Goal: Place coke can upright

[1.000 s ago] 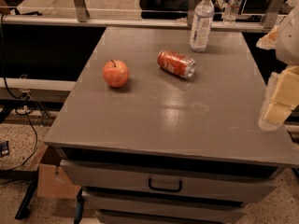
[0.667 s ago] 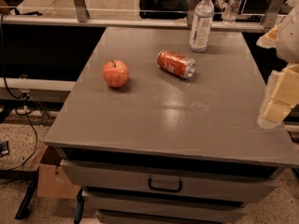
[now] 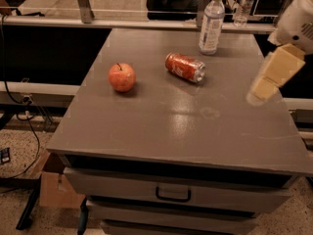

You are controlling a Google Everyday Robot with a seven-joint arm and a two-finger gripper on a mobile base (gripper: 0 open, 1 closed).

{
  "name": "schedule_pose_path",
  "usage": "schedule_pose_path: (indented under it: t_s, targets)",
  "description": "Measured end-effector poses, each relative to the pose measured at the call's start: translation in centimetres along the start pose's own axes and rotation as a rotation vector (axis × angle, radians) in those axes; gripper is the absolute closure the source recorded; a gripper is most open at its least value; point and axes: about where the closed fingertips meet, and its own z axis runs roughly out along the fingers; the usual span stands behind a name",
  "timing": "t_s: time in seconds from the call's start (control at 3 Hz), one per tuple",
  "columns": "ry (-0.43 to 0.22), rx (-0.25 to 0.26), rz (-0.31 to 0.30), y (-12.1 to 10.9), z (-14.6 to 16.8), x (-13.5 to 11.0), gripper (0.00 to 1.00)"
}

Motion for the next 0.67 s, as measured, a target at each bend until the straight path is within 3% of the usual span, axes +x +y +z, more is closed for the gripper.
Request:
schedule_pose_path:
  t_s: [0.33, 0.67]
  targets:
    - [-0.027, -0.023, 0.095, -2.0, 2.0, -2.1, 0.00]
    - [-0.034, -0.040, 0.100, -3.7, 5.6, -5.3, 0.00]
